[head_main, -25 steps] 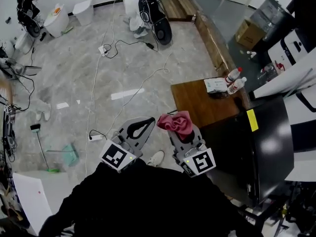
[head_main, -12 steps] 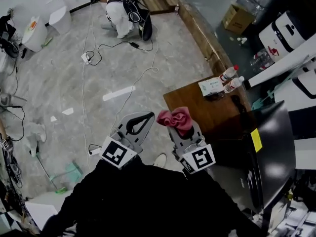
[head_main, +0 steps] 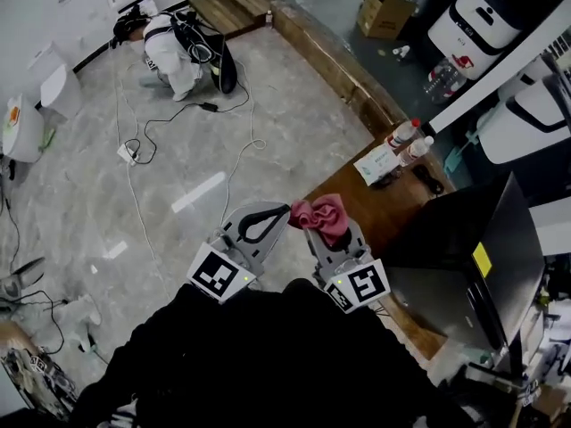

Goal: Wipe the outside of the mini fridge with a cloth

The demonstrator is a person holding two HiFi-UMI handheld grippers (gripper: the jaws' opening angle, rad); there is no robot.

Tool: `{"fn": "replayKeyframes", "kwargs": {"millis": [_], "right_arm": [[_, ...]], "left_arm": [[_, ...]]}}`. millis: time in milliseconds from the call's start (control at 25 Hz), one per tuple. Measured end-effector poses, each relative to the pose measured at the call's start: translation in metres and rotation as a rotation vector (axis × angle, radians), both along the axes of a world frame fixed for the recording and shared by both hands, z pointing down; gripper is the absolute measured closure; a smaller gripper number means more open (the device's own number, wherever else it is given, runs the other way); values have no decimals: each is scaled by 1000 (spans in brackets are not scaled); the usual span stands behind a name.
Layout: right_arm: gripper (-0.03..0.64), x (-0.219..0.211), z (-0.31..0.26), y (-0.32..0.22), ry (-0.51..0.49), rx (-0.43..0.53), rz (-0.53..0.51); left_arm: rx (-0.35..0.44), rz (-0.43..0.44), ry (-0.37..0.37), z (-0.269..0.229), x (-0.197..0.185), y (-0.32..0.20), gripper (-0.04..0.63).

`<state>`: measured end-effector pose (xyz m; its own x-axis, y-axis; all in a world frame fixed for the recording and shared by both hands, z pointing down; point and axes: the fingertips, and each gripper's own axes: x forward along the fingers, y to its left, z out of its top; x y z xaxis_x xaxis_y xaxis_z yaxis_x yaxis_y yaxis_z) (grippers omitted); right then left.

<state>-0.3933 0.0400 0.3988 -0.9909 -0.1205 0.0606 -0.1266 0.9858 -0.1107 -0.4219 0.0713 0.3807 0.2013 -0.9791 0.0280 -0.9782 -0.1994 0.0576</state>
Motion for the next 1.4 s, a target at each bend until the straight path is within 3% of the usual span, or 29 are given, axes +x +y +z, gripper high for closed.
{"fn": "replayKeyframes", "kwargs": {"millis": [160, 360, 720, 1120, 1400], "right_arm": [[523, -15, 4, -23, -4, -15, 115], [523, -2, 4, -76, -47, -15, 272], [523, 79, -14, -207, -169, -85, 558], [523, 194, -29, -310, -456, -227, 948], [523, 243, -21, -366, -613, -283, 1170]], "left_arm": [[-8, 84, 3, 2, -25, -26, 589], [-16, 196, 4, 9, -18, -77, 589], [-18, 410, -33, -8, 53, -199, 589], [28, 613, -79, -22, 123, -302, 589], [84, 765, -70, -36, 164, -376, 589]]}}
